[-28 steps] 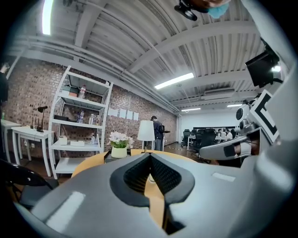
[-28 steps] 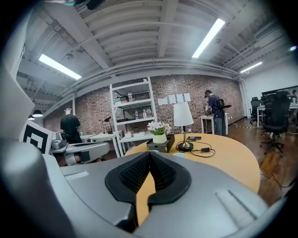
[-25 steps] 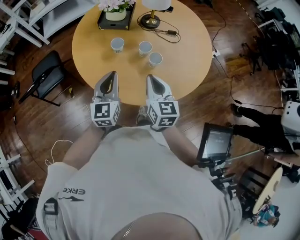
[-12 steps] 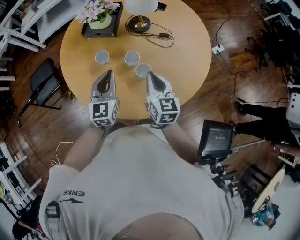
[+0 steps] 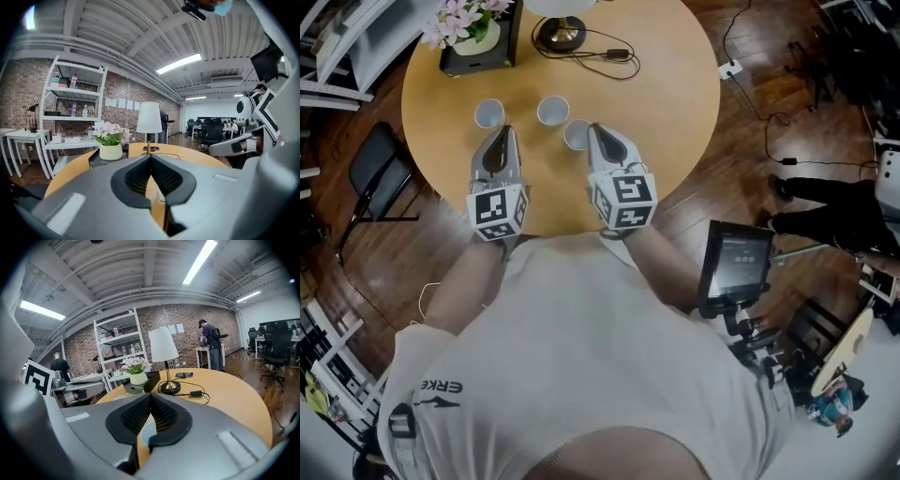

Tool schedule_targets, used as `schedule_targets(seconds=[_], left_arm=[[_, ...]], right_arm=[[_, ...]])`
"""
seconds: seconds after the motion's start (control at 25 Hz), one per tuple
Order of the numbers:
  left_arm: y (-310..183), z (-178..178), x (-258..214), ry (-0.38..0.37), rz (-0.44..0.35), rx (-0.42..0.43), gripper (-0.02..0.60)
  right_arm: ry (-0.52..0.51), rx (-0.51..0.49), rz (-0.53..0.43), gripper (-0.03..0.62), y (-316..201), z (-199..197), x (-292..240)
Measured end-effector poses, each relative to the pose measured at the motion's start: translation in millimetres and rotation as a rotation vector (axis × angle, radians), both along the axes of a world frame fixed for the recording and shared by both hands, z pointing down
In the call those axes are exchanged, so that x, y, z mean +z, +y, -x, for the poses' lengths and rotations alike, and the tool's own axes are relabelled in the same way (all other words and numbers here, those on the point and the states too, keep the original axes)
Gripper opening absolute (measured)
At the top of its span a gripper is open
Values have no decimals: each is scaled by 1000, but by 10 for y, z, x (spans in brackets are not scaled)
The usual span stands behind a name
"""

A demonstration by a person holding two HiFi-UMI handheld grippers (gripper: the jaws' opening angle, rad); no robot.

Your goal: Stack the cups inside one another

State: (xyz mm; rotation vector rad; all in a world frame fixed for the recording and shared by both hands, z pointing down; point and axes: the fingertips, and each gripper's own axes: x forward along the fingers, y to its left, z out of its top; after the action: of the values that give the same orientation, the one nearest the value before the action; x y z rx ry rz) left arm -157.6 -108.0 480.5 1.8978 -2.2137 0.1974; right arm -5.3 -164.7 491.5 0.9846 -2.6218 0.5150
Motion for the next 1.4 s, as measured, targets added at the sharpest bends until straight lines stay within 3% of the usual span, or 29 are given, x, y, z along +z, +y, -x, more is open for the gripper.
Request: schedule_targets(seconds=[0.32,0.68,0.88,1.16,1.4], left_arm=[[-15,348,266,-1,46,-14,2],[47,675,832,-14,162,-27,3],[66,665,1089,-33,215,11,129],[-14,696,1321,-53,229,37,322],[-191,834,1486,-55,229,29,371]], right_arm=[[26,0,12,14,18,313,18],[82,-11,41,14,56,622,166],[116,-3,56,14,53,729,260],[153,-3,66,14,52,842,342],[186,-3,74,14,56,860,415]])
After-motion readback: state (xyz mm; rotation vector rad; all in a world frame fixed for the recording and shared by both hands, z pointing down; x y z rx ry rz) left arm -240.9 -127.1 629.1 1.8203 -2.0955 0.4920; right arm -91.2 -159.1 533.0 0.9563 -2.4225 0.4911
